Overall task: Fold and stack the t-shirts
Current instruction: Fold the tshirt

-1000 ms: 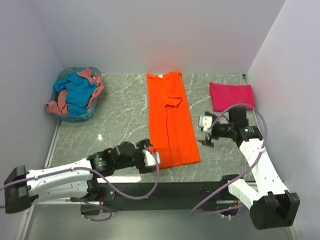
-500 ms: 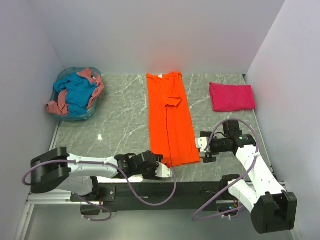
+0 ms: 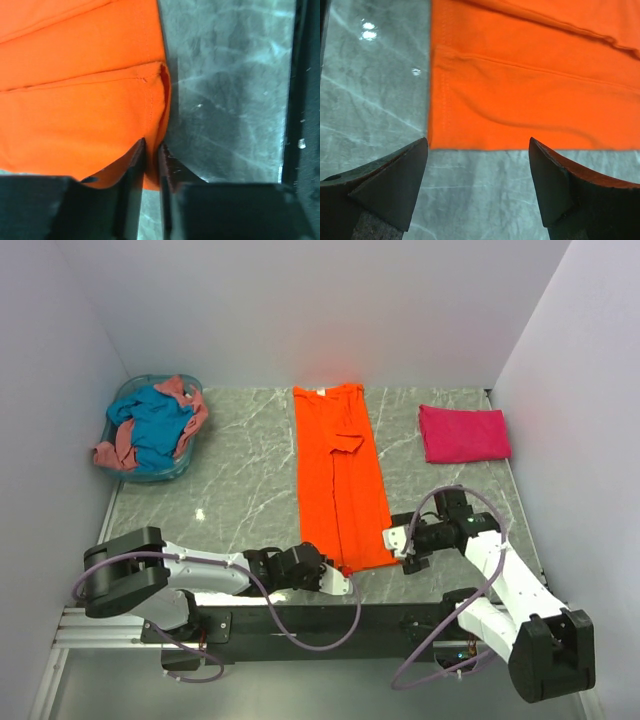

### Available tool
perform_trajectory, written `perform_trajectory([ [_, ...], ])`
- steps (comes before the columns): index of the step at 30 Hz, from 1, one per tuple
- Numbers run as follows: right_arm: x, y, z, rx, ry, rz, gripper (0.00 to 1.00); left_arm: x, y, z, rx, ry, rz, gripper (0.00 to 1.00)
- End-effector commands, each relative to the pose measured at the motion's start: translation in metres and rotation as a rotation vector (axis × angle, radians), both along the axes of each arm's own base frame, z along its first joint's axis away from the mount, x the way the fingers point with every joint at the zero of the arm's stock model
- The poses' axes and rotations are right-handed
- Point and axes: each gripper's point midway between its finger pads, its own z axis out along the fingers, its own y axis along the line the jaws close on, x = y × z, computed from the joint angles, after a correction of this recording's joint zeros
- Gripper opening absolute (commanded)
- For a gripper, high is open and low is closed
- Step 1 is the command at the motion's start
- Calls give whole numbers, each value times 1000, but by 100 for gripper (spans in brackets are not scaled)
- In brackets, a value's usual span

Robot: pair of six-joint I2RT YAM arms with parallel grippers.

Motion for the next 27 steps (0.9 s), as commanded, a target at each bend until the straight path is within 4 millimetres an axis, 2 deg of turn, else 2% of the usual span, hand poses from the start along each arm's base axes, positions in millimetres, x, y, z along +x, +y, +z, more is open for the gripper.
perform_trajectory([
  [1, 6, 2, -4, -51, -102, 54, 87, 5, 15, -11, 57, -36, 19, 21],
  [6, 0, 13, -15, -88, -126, 110, 86, 17, 16, -10, 50, -69, 50, 1],
  [12, 0, 24, -27, -122, -139, 131, 84, 17, 15, -6, 18, -44, 47, 0],
  [16, -8, 29, -43, -159, -107, 147, 82, 18, 14, 5, -18, -54, 53, 1],
  [19, -17, 34, -49, -171, -82, 164, 79, 16, 14, 9, -34, -47, 52, 1],
  [23, -19, 35, -56, -193, -77, 154, 75, 16, 12, 13, -50, -45, 51, 1],
  [27, -18, 33, -64, -232, -57, 123, 62, 15, 10, 16, -63, -41, 45, 1],
])
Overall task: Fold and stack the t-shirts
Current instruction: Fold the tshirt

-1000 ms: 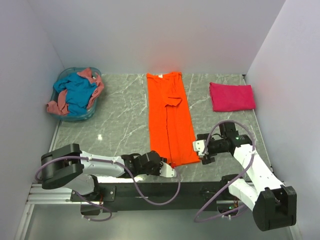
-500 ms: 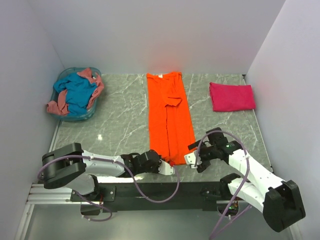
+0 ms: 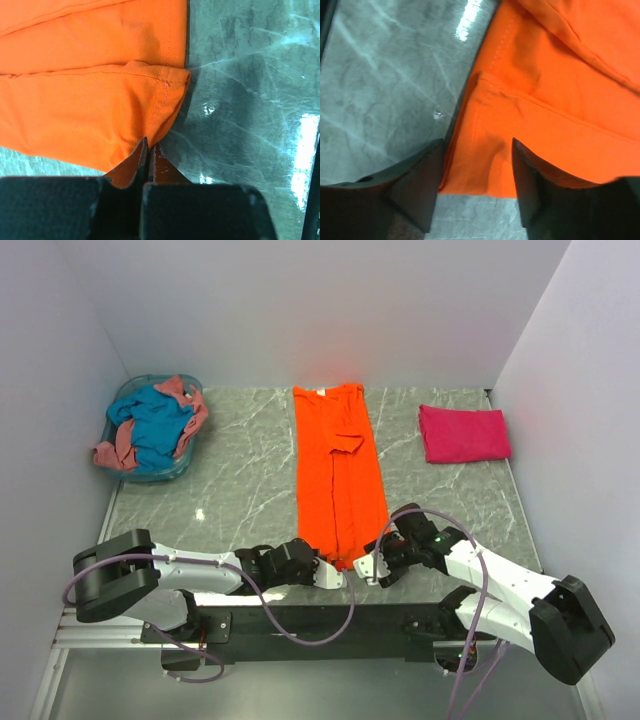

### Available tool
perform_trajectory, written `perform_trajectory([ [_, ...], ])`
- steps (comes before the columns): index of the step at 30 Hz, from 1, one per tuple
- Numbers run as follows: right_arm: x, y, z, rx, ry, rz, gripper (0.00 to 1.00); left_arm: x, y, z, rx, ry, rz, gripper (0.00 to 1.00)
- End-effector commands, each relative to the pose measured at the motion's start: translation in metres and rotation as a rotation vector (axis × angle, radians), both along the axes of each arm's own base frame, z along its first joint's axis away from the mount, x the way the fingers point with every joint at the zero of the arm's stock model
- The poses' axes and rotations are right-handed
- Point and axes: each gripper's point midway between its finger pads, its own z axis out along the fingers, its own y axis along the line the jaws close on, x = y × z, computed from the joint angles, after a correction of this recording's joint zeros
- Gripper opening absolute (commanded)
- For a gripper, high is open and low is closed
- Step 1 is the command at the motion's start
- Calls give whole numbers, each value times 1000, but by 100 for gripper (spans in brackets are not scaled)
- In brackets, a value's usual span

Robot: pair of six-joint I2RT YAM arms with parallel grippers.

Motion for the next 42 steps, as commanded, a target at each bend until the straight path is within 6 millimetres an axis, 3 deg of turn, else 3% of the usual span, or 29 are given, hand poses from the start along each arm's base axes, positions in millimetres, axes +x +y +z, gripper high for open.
perform_trajectory([
  [1, 3, -8, -14, -59, 14, -67, 58, -2, -6, 10, -51, 11, -9, 1],
  [4, 8, -9, -14, -77, 20, -101, 39, -5, -5, 11, -58, 17, -24, 0],
  [5, 7, -10, -15, -79, 22, -104, 26, -7, -6, 11, -62, 21, -33, 0],
  [8, 7, -11, -14, -77, 10, -110, 3, -10, -6, 9, -60, 37, -44, 0],
  [12, 5, -5, -4, -32, 33, -128, 0, -6, -8, 13, -76, 59, -51, 0],
  [15, 11, 6, 22, 59, 65, -184, 0, 7, -10, 30, -143, 81, -33, 1],
  [17, 22, 16, 46, 137, 71, -218, 0, 29, -5, 46, -190, 89, 11, 0],
  [18, 36, 16, 63, 174, 56, -258, 0, 41, 0, 52, -218, 103, 30, 0],
  [21, 57, 17, 76, 193, 71, -302, 0, 68, 1, 71, -271, 73, 59, 0],
  [24, 103, 17, 96, 200, 47, -380, 0, 101, 0, 85, -291, 49, 85, 0],
  [25, 116, 13, 87, 176, 73, -423, 0, 119, 0, 88, -291, 39, 105, 0],
  [27, 138, 12, 91, 173, 60, -461, 0, 134, -2, 89, -281, 41, 103, 0],
  [28, 154, 17, 95, 179, 66, -486, 0, 152, -3, 93, -283, 34, 119, 0],
  [30, 183, 19, 112, 203, 32, -547, 0, 169, -3, 97, -287, 24, 127, 0],
  [32, 204, 21, 105, 187, 43, -587, 0, 196, -1, 99, -282, 23, 156, 0],
  [33, 221, 23, 118, 207, 22, -612, 0, 204, 0, 97, -277, 28, 164, 0],
  [34, 232, 21, 107, 182, 34, -640, 0, 220, 4, 96, -272, 33, 188, 0],
  [36, 255, 23, 117, 202, 10, -676, 0, 238, 11, 93, -271, 37, 214, 0],
  [37, 266, 22, 107, 180, 13, -701, 0, 247, 10, 90, -270, 41, 221, 0],
  [39, 285, 25, 116, 195, -9, -726, 0, 263, 18, 82, -265, 44, 255, 1],
  [41, 298, 24, 103, 169, 7, -752, 0, 278, 19, 86, -275, 32, 270, 0],
  [42, 308, 26, 110, 186, -4, -767, 0, 285, 23, 74, -260, 53, 286, 0],
])
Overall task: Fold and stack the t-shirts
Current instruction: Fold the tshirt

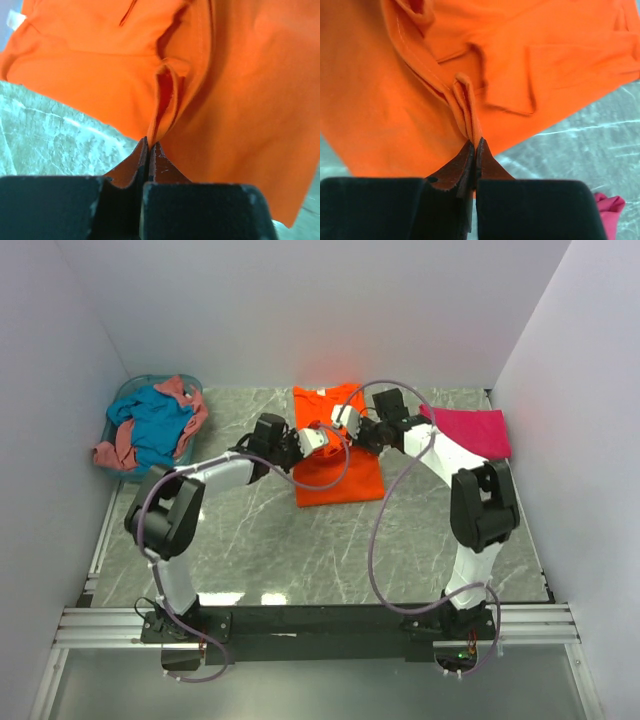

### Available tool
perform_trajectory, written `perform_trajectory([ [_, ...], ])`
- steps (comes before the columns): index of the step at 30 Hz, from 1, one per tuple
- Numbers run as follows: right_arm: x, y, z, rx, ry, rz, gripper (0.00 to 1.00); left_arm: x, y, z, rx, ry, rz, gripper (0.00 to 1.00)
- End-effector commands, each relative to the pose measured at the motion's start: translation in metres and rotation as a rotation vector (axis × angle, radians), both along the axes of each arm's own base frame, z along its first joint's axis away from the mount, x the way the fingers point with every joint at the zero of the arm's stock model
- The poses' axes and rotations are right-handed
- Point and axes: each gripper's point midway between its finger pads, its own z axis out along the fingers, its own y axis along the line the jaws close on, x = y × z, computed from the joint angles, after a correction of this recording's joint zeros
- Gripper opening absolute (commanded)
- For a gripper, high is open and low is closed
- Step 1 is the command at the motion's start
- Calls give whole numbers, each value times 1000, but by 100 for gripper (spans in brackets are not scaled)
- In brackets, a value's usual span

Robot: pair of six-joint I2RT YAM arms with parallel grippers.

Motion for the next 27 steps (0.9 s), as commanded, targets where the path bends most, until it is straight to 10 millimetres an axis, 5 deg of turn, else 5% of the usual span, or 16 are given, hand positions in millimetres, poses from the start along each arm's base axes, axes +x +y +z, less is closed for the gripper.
perform_trajectory([
  [1, 34, -4, 9, 8, -26, -93, 0, 26, -7, 14, -30, -31, -25, 0],
  [12, 66, -11, -5, 9, -26, -175, 0, 74, -15, 13, -50, -57, 0, 0],
  [27, 90, -6, -8, 35, -29, -220, 0, 87, -10, 2, -30, -50, 40, 0],
])
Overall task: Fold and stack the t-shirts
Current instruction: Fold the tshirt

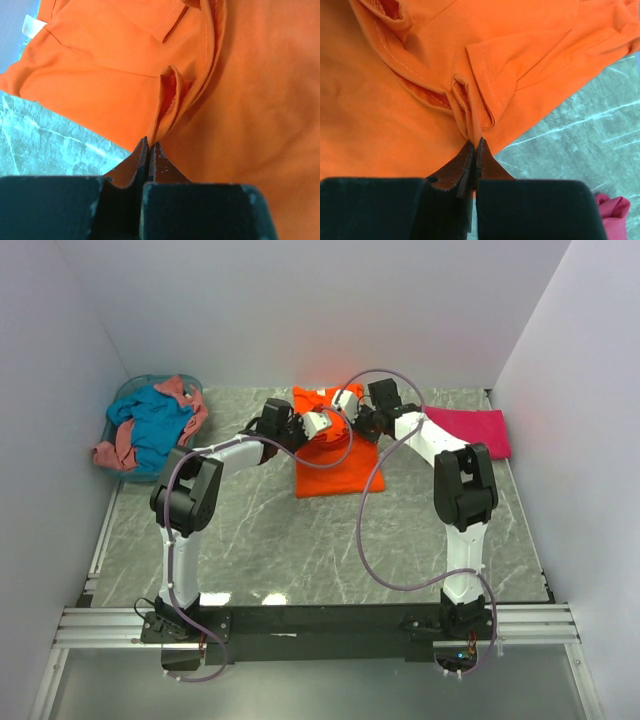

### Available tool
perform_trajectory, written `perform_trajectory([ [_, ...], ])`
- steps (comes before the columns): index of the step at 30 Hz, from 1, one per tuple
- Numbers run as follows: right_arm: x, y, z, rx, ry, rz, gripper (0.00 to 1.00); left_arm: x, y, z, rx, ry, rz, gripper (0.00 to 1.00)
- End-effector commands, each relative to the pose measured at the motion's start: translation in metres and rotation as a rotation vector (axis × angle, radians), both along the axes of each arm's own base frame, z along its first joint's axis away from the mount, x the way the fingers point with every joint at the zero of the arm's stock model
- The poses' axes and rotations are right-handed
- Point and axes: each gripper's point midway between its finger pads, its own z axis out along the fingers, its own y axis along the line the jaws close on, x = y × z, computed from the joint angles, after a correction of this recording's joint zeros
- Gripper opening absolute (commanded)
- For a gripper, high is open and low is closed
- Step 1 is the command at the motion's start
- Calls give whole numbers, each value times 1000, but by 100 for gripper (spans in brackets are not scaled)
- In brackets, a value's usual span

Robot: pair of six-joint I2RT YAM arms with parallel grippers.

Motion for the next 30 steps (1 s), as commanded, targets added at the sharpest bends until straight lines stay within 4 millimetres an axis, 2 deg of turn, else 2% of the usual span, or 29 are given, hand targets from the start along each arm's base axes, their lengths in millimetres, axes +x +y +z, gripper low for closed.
perform_trajectory([
  [1, 20, 2, 16, 30, -54, -30, 0, 16, -3, 22, -19, -63, 5, 1],
  [6, 26, 3, 14, 40, -54, -56, 0, 29, -8, 26, -40, -70, 32, 1],
  [8, 28, 3, 14, 43, -55, -68, 9, 31, -8, 23, -41, -56, 41, 4],
  [9, 29, 2, 14, 47, -57, -82, 17, 33, -8, 23, -45, -54, 44, 14],
  [10, 34, -4, 15, 34, -71, -126, 52, 34, -9, 23, -47, -56, 50, 23],
  [11, 45, -5, 23, 48, -122, -164, 62, 37, -8, 26, -63, -55, 75, 35],
  [12, 51, -10, 26, 85, -129, -261, 64, 41, -2, 29, -62, -73, 118, 53],
  [13, 62, -20, 35, 86, -178, -342, 66, 44, 0, 36, -73, -97, 145, 61],
  [14, 66, -24, 41, 105, -187, -384, 66, 51, 3, 50, -105, -142, 188, 67],
  [15, 68, -28, 48, 116, -202, -409, 66, 57, 17, 61, -108, -182, 265, 70],
  [16, 71, -32, 56, 132, -226, -435, 66, 59, 22, 72, -130, -210, 302, 72],
  [17, 71, -35, 59, 140, -230, -443, 66, 63, 27, 88, -181, -250, 335, 80],
  [18, 69, -40, 68, 150, -240, -454, 66, 60, 37, 104, -198, -277, 366, 94],
  [19, 67, -43, 72, 156, -239, -457, 66, 58, 41, 113, -218, -289, 371, 95],
  [20, 61, -47, 78, 165, -228, -440, 66, 48, 43, 133, -261, -309, 339, 99],
  [22, 45, -50, 77, 162, -181, -388, 66, 32, 44, 147, -272, -316, 295, 99],
  [23, 28, -38, 69, 171, -125, -248, 66, 22, 44, 153, -254, -332, 249, 98],
  [24, 11, -35, 81, 179, -118, -153, 66, -2, 46, 154, -230, -319, 197, 98],
  [25, -3, -40, 80, 177, -95, -80, 66, -22, 36, 154, -228, -315, 92, 98],
  [26, -32, -41, 59, 123, -49, 76, 67, -37, 36, 152, -180, -345, 25, 98],
  [27, -56, -29, 70, 159, -56, 224, 69, -65, 37, 133, -131, -301, -29, 99],
  [28, -83, -32, 58, 141, 2, 306, 70, -79, 35, 125, -93, -298, -78, 98],
  [29, -101, -34, 42, 83, -15, 431, 70, -90, 35, 115, -27, -311, -123, 98],
  [30, -112, -34, 41, 68, -28, 478, 70, -109, 28, 102, 1, -286, -170, 98],
])
